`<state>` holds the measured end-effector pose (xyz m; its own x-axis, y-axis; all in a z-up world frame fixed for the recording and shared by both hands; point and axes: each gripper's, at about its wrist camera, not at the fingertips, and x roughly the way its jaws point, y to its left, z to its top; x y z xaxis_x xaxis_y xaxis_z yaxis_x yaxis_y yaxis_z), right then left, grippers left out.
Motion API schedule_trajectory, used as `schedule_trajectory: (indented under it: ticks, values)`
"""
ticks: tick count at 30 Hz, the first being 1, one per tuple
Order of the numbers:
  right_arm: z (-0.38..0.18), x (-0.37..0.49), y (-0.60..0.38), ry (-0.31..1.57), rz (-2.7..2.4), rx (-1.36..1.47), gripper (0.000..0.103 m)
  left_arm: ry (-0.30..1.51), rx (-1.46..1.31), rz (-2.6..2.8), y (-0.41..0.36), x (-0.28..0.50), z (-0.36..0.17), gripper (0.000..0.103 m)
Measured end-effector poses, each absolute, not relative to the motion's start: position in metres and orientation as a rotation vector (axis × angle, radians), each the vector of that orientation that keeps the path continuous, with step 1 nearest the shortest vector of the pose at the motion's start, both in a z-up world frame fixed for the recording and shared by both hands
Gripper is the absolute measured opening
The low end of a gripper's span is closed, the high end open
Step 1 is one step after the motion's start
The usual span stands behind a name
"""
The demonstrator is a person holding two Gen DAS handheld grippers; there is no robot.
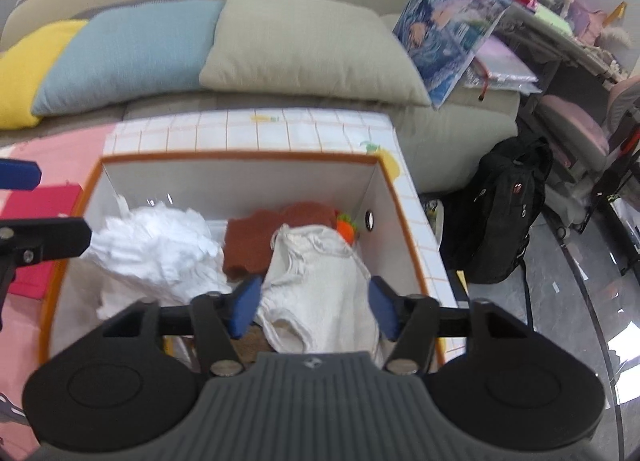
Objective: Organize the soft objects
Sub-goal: 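Withdraw both tools from the box back over the bed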
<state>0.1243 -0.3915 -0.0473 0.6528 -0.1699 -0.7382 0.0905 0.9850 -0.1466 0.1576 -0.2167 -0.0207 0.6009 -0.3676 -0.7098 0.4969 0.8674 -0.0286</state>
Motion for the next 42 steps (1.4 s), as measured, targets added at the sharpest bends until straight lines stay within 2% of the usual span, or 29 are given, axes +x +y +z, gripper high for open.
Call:
schedule_trajectory:
  ticks: [5, 17, 27, 38, 40, 42]
  values:
    - [-0.032, 0.106, -0.374, 0.796, -0.174, -0.134, 0.07, 0.705, 0.181, -0.493, -0.201, 0.137, -0.006, 0.087]
    - [-0.027, 0.052, -0.319, 0.685, -0.084, 0.017, 0.07, 0.606, 0.142, -0.464, -0.14, 0.089, -0.001, 0.087]
    - [-0.068, 0.038, -0.254, 0.789, 0.045, 0.089, 0.07, 0.723, 0.07, -0.367, -0.074, 0.066, -0.034, 0.087]
    - [-0.091, 0.043, -0.173, 0.839, 0.232, -0.048, 0.07, 0.848, 0.013, -0.198, -0.005, 0.049, -0.08, 0.084]
    - [-0.094, 0.044, -0.16, 0.838, 0.274, -0.085, 0.068, 0.862, -0.016, -0.174, 0.009, 0.047, -0.086, 0.084]
    - [-0.097, 0.043, -0.145, 0.833, 0.327, -0.133, 0.06, 0.874, -0.041, -0.152, 0.02, 0.047, -0.091, 0.081]
